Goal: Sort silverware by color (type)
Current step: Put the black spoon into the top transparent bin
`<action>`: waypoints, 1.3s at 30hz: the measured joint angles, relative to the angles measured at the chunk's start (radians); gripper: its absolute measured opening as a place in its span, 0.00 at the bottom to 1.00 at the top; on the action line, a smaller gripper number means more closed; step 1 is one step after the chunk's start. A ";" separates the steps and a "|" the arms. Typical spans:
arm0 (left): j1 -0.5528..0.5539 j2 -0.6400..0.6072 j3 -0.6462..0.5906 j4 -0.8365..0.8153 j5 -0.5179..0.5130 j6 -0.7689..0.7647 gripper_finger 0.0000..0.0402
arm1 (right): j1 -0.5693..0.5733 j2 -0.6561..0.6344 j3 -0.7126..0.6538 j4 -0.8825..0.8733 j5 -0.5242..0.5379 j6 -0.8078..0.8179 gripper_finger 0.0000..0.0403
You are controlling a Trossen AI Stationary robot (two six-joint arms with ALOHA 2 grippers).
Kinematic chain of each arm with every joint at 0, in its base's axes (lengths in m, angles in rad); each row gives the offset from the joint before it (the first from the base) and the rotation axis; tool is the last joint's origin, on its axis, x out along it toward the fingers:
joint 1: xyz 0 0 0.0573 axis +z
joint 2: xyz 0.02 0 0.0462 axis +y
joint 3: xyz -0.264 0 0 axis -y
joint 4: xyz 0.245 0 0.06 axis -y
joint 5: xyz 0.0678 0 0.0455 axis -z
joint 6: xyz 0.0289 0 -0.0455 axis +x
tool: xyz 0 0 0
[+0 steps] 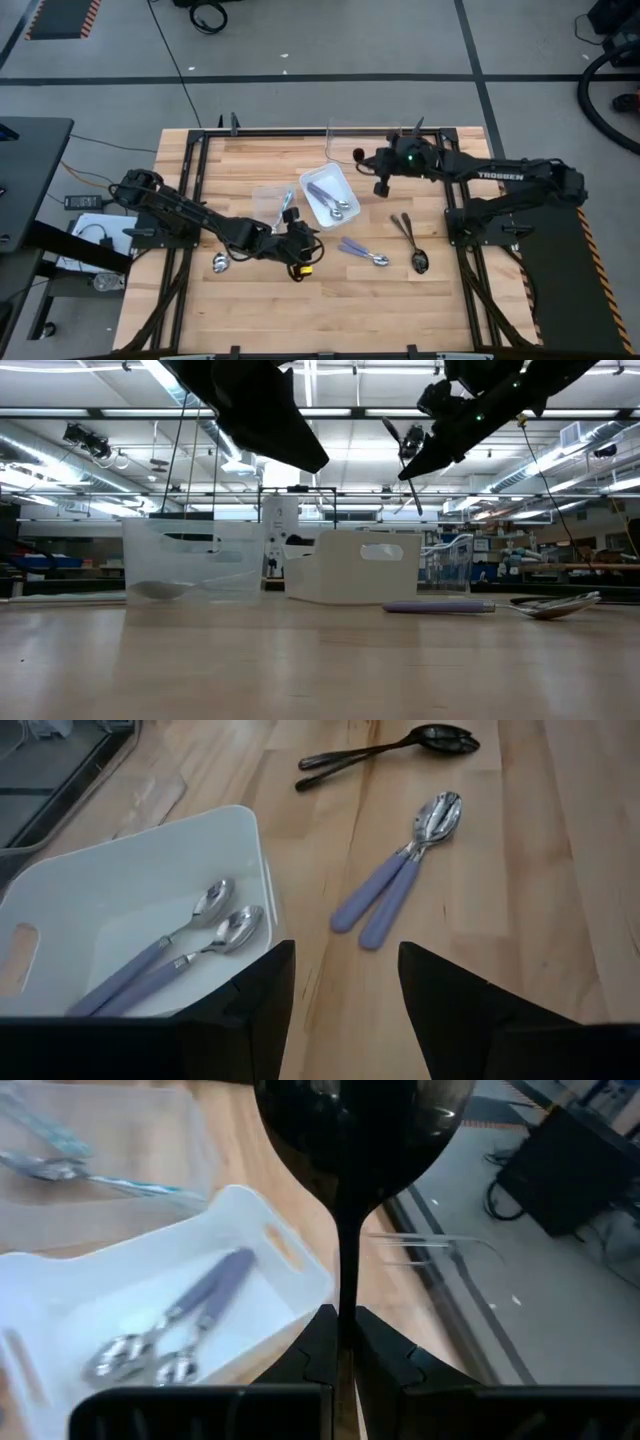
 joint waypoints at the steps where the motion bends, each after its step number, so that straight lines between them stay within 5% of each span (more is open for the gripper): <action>1: 0.000 0.000 0.000 -0.002 0.000 -0.001 0.46 | -0.015 0.004 0.006 -0.006 -0.005 -0.008 0.07; 26: -0.070 0.001 0.000 -0.003 0.028 -0.072 0.46 | -0.287 0.404 0.371 -0.366 -0.004 -0.307 0.07; 39: -0.074 0.001 -0.001 -0.003 0.027 -0.083 0.46 | -0.371 0.572 0.430 -0.467 -0.035 -0.367 0.07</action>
